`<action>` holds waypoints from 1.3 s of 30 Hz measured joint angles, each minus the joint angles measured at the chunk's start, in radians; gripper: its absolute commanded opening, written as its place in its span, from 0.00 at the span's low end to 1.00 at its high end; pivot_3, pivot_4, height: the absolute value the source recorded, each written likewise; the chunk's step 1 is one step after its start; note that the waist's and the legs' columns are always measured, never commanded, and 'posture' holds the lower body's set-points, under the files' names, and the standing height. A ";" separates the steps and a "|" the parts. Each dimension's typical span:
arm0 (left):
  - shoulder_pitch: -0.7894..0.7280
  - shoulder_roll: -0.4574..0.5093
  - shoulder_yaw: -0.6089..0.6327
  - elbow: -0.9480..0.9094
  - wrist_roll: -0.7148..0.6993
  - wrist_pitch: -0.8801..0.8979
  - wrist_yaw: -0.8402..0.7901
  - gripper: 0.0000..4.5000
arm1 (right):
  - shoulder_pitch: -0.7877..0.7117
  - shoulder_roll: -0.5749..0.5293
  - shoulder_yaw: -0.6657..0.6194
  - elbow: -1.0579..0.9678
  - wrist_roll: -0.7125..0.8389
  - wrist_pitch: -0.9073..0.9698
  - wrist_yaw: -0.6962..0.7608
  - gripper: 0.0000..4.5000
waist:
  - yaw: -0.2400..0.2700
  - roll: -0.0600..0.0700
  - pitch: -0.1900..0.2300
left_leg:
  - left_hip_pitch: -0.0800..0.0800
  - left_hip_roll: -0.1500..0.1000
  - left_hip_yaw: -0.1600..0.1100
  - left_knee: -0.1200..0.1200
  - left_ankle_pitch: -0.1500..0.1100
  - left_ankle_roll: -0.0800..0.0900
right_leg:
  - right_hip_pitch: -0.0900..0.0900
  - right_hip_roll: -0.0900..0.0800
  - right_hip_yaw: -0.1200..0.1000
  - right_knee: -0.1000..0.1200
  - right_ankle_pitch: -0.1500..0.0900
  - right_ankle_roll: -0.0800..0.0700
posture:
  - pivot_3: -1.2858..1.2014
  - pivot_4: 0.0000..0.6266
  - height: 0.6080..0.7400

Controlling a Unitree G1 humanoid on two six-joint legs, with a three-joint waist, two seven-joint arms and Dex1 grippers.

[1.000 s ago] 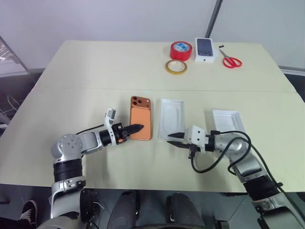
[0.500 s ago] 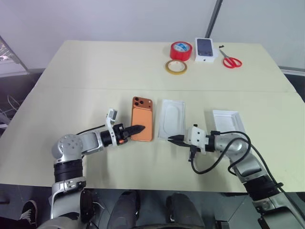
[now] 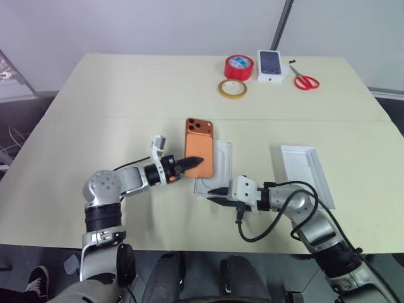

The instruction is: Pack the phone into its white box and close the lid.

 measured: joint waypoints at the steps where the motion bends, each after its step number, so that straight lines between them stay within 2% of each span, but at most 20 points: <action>1: 0.006 0.002 -0.019 -0.001 0.000 -0.001 -0.013 0.00 | 0.001 -0.005 -0.003 -0.005 0.012 0.009 0.010 0.57 | 0.000 0.000 0.000 | 0.000 0.000 0.000 0.000 0.000 0.000 | 0.000 0.000 0.000 0.000 0.000 0.000 | 0.52 0.24 1.00; 3: 0.011 0.015 -0.034 -0.008 0.000 -0.011 -0.034 0.00 | 0.015 -0.014 -0.005 -0.027 0.043 0.030 0.030 0.80 | 0.000 0.000 0.000 | 0.000 0.000 0.000 0.000 -0.001 0.001 | 0.000 0.000 0.000 0.000 0.000 0.000 | 0.52 0.24 1.00; 5: 0.009 0.026 -0.050 -0.015 0.000 -0.025 -0.048 0.00 | 0.027 -0.029 -0.025 -0.052 0.085 0.056 0.041 0.80 | 0.001 0.000 0.000 | 0.000 0.000 0.000 0.000 -0.002 0.003 | 0.000 0.000 0.000 0.000 0.000 0.000 | 0.52 0.24 1.00; 9: 0.014 0.013 -0.085 -0.013 0.004 -0.023 -0.053 0.00 | 0.052 -0.138 -0.202 -0.158 0.223 0.136 0.068 0.80 | 0.014 0.000 0.000 | 0.000 0.000 0.000 0.003 -0.004 0.006 | 0.002 -0.001 0.000 -0.001 0.000 0.000 | 0.52 0.24 1.00; 13: 0.018 -0.008 -0.109 0.004 0.014 -0.024 -0.052 0.00 | 0.058 -0.184 -0.267 -0.128 0.239 0.129 0.073 0.80 | 0.018 0.000 0.000 | 0.000 0.000 0.000 0.003 -0.004 0.006 | 0.002 -0.001 0.000 -0.001 0.000 0.000 | 0.52 0.24 1.00; 15: 0.018 -0.019 -0.110 0.009 0.014 -0.019 -0.052 0.23 | 0.054 -0.190 -0.270 -0.069 0.218 0.099 0.066 0.81 | 0.018 0.000 0.000 | 0.000 0.000 0.000 0.003 -0.004 0.006 | 0.002 -0.001 0.000 -0.001 0.000 0.000 | 0.52 0.24 1.00; 16: 0.018 -0.023 -0.111 0.009 0.017 -0.020 -0.052 0.29 | 0.049 -0.189 -0.270 -0.051 0.211 0.092 0.058 0.81 | 0.018 0.000 0.000 | 0.000 0.000 0.000 0.003 -0.004 0.006 | 0.002 -0.001 0.000 -0.001 0.000 0.000 | 0.52 0.24 1.00; 21: 0.009 -0.007 -0.168 -0.050 0.019 -0.037 -0.076 0.85 | 0.006 -0.178 -0.270 -0.018 0.190 0.045 0.034 0.81 | 0.019 0.000 0.000 | 0.001 0.000 0.000 0.003 -0.004 0.006 | 0.004 -0.001 0.000 -0.001 0.000 0.000 | 0.52 0.24 1.00; 26: -0.009 0.024 -0.169 -0.074 0.009 -0.005 -0.064 0.85 | 0.004 -0.178 -0.269 0.055 0.165 0.005 0.033 0.81 | 0.018 0.000 0.000 | 0.001 0.000 0.000 0.004 -0.004 0.006 | 0.005 0.000 0.000 -0.001 0.000 0.000 | 0.52 0.24 1.00; 30: -0.016 0.099 -0.183 -0.126 0.022 -0.003 -0.067 0.85 | -0.021 -0.170 -0.266 0.078 0.159 -0.013 0.029 0.81 | 0.010 0.000 0.000 | 0.001 0.001 0.000 0.003 -0.004 0.006 | 0.004 0.000 0.000 -0.001 0.000 0.000 | 0.52 0.24 1.00; 36: -0.001 0.196 -0.284 -0.230 0.078 -0.060 -0.106 0.85 | -0.030 -0.142 -0.243 0.118 0.124 -0.020 0.004 0.81 | 0.006 0.000 0.000 | 0.001 0.001 0.000 0.003 -0.003 0.006 | 0.005 0.000 0.000 -0.002 0.000 0.000 | 0.52 0.24 1.00; 39: 0.001 0.180 -0.291 -0.228 0.114 -0.120 -0.084 0.66 | -0.053 -0.118 -0.243 0.147 0.119 -0.011 -0.023 0.61 | 0.005 0.001 0.000 | 0.001 0.001 0.000 0.003 -0.003 0.006 | 0.004 0.000 0.000 -0.001 0.000 0.000 | 0.52 0.24 1.00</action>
